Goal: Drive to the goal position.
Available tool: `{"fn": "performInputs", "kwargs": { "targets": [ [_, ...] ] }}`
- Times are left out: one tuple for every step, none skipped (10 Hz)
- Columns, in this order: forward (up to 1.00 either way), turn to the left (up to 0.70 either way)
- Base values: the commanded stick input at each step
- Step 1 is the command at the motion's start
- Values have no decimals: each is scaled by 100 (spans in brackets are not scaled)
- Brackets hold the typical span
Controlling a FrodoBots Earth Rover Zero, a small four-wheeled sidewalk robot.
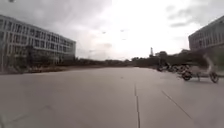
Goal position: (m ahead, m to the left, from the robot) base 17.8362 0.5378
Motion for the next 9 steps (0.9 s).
{"fn": "performInputs", "kwargs": {
  "targets": [
    [70,0],
    [70,0],
    [70,0],
    [70,0],
    [70,0],
    [70,0],
    [70,0],
    [70,0],
    [70,0]
  ]
}}
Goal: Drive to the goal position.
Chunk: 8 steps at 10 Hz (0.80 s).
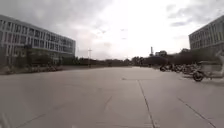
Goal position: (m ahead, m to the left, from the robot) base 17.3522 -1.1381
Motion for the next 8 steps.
{"fn": "performInputs", "kwargs": {
  "targets": [
    [70,0],
    [70,0],
    [70,0],
    [70,0],
    [70,0],
    [70,0],
    [70,0],
    [70,0]
  ]
}}
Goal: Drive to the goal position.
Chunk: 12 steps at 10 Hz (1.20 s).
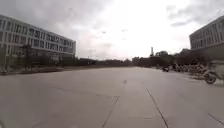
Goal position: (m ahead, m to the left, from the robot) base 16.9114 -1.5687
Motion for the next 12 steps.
{"fn": "performInputs", "kwargs": {
  "targets": [
    [70,0],
    [70,0],
    [70,0],
    [70,0],
    [70,0],
    [70,0],
    [70,0],
    [70,0],
    [70,0],
    [70,0],
    [70,0],
    [70,0]
  ]
}}
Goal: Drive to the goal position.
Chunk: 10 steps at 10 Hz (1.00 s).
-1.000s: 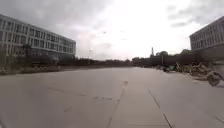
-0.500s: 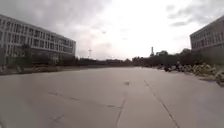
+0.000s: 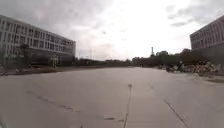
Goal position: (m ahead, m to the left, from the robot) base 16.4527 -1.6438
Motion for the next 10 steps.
{"fn": "performInputs", "kwargs": {
  "targets": [
    [70,0],
    [70,0],
    [70,-2],
    [70,-10],
    [70,-16],
    [70,-19],
    [70,-11],
    [70,0],
    [70,0],
    [70,0]
  ]
}}
